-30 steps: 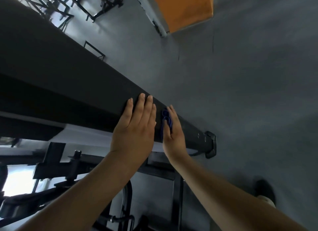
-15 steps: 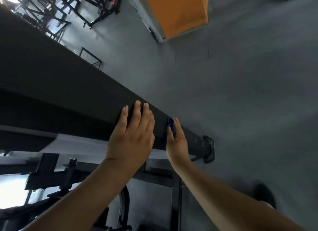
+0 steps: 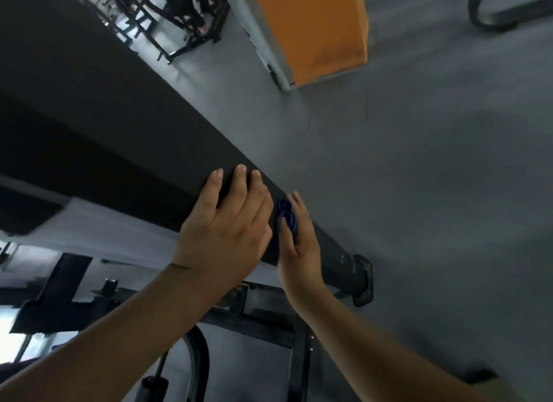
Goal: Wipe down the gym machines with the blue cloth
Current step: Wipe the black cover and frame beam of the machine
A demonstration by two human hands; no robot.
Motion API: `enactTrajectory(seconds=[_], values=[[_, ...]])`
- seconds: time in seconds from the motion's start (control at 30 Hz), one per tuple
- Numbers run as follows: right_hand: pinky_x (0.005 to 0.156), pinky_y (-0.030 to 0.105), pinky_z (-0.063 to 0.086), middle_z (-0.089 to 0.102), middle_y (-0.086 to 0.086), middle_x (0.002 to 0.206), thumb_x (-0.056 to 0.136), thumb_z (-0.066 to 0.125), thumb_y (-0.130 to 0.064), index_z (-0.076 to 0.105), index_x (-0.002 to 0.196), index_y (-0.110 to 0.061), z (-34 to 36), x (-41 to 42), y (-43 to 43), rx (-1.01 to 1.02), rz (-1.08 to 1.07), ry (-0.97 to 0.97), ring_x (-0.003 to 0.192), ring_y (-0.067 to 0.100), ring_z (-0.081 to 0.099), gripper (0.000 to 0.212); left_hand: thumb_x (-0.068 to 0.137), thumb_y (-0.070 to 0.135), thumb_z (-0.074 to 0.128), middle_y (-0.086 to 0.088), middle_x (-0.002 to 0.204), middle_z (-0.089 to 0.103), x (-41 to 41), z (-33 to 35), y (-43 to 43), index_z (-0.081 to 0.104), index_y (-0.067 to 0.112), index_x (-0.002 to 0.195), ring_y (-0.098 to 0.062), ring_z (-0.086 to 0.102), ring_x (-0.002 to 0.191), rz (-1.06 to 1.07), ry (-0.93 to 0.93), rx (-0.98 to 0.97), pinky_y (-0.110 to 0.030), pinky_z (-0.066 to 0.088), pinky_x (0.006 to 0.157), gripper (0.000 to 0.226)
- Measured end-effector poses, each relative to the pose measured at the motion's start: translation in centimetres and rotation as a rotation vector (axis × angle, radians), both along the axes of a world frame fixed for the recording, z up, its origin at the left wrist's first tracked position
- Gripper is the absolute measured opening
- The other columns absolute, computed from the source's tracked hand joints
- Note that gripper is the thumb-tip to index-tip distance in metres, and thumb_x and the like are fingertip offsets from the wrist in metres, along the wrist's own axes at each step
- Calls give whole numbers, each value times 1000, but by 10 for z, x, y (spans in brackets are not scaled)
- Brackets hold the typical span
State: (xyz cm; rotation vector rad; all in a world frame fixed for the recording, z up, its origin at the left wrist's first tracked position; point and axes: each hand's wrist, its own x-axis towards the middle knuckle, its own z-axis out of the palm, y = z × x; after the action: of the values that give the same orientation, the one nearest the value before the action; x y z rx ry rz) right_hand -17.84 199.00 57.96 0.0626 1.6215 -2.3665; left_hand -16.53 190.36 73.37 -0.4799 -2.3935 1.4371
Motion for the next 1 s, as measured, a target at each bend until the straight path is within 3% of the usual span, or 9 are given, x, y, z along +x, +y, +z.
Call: enactTrajectory(seconds=[0.1, 0.27, 0.4, 0.57, 0.7, 0.77, 0.87, 1.0], values=[[132, 27, 23, 25, -33, 172, 116, 49, -26, 38, 166, -39, -30, 9, 10, 77, 66, 132, 158, -11, 21, 52, 112, 37, 44, -20, 154, 60, 2, -12, 6, 64, 5, 145, -41, 53, 147, 34, 24, 44, -65, 23, 128, 50], [134, 37, 26, 31, -31, 170, 116, 46, -26, 40, 164, -42, -87, -9, 12, 107, 66, -27, 153, -16, 25, 51, 114, 37, 44, -21, 153, 61, 5, -61, 22, 64, 6, 145, -43, 50, 149, 40, -9, 185, -62, 23, 132, 47], [135, 38, 23, 26, -27, 174, 116, 46, -19, 36, 167, -34, -113, -12, 5, 81, 68, 151, 160, -8, 20, 55, 115, 38, 43, -21, 160, 54, 11, -111, 14, 62, 7, 147, -42, 44, 154, 49, -58, 149, -62, 17, 133, 49], [134, 41, 25, 25, -26, 174, 115, 43, -21, 34, 168, -33, -148, -22, -2, 141, 19, 250, 160, -7, 18, 55, 109, 38, 52, -20, 154, 61, 9, -143, -7, 69, 10, 138, -43, 53, 148, -49, 62, 46, -63, 30, 125, 44], [134, 37, 22, 17, -28, 176, 115, 36, -43, 30, 170, -34, -157, -21, -4, 110, 43, 445, 162, -6, 10, 56, 108, 36, 54, -18, 146, 67, 5, -152, -12, 71, 12, 130, -46, 58, 142, -141, 163, 10, -61, 35, 123, 37], [134, 39, 25, 18, -27, 176, 114, 36, -43, 29, 170, -34, -177, -22, -5, 108, 18, 526, 163, -4, 13, 57, 107, 35, 55, -17, 146, 68, 6, -161, -12, 71, 12, 133, -45, 58, 142, -151, 229, -7, -61, 34, 124, 38], [133, 42, 27, 25, -27, 174, 116, 43, -35, 32, 168, -37, -189, -29, -6, 22, 14, 491, 160, -6, 19, 54, 107, 32, 53, -16, 148, 66, 8, -174, -12, 71, 12, 137, -43, 57, 144, -163, 294, -2, -62, 34, 126, 40], [129, 35, 34, 35, -21, 170, 114, 46, -48, 33, 167, -37, -164, -44, -7, -74, 27, 648, 156, -5, 30, 56, 110, 30, 51, -17, 153, 64, 10, -188, -12, 72, 9, 137, -41, 54, 148, -170, 373, 15, -63, 31, 129, 41]])
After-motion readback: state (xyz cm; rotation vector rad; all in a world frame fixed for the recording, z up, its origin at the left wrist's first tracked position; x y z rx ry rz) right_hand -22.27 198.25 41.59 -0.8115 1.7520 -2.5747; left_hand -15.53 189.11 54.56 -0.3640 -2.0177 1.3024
